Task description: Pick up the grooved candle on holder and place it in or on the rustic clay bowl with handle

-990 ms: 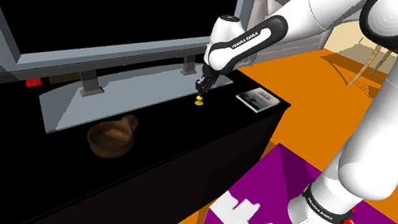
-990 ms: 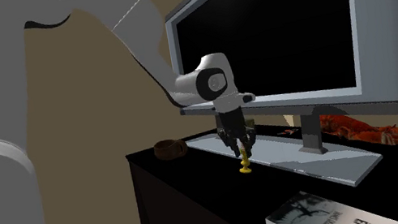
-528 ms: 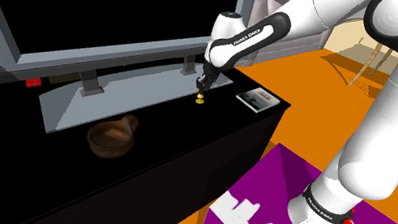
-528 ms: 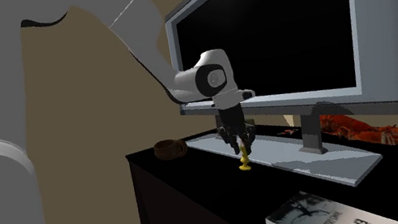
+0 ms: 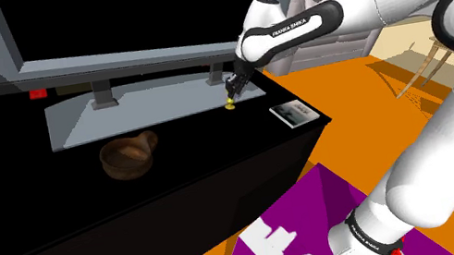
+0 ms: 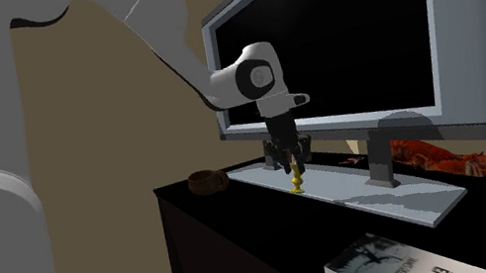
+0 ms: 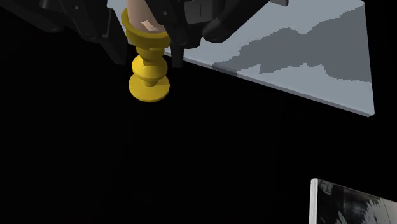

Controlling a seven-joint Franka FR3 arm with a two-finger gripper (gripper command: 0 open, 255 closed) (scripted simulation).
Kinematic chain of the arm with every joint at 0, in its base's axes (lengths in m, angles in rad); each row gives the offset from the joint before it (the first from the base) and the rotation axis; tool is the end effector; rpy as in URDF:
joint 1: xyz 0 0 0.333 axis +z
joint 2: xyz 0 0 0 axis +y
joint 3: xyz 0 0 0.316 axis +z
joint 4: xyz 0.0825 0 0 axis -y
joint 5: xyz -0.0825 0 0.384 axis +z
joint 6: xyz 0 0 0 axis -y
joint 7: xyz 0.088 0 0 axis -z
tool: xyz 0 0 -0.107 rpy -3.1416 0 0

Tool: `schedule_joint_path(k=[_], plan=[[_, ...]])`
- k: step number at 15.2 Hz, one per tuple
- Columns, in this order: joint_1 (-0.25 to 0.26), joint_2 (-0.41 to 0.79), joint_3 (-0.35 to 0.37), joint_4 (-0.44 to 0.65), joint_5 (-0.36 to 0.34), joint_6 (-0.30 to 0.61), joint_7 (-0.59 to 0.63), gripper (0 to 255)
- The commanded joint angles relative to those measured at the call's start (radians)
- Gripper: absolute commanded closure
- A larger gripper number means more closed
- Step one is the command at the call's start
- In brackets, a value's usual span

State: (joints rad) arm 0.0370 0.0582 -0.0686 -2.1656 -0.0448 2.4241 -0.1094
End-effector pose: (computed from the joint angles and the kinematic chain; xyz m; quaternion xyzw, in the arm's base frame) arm 0.5631 -0.0177 0.3886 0.9933 0.0542 0.0985 0.0253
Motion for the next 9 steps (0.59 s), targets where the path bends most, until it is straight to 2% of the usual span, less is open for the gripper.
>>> schedule_joint_path(k=[1, 9], plan=[[0.001, -0.011, 0.001, 0.013, 0.0, -0.025, 0.001, 255], [0.002, -0.057, 0.002, 0.071, -0.001, -0.129, -0.001, 255]])
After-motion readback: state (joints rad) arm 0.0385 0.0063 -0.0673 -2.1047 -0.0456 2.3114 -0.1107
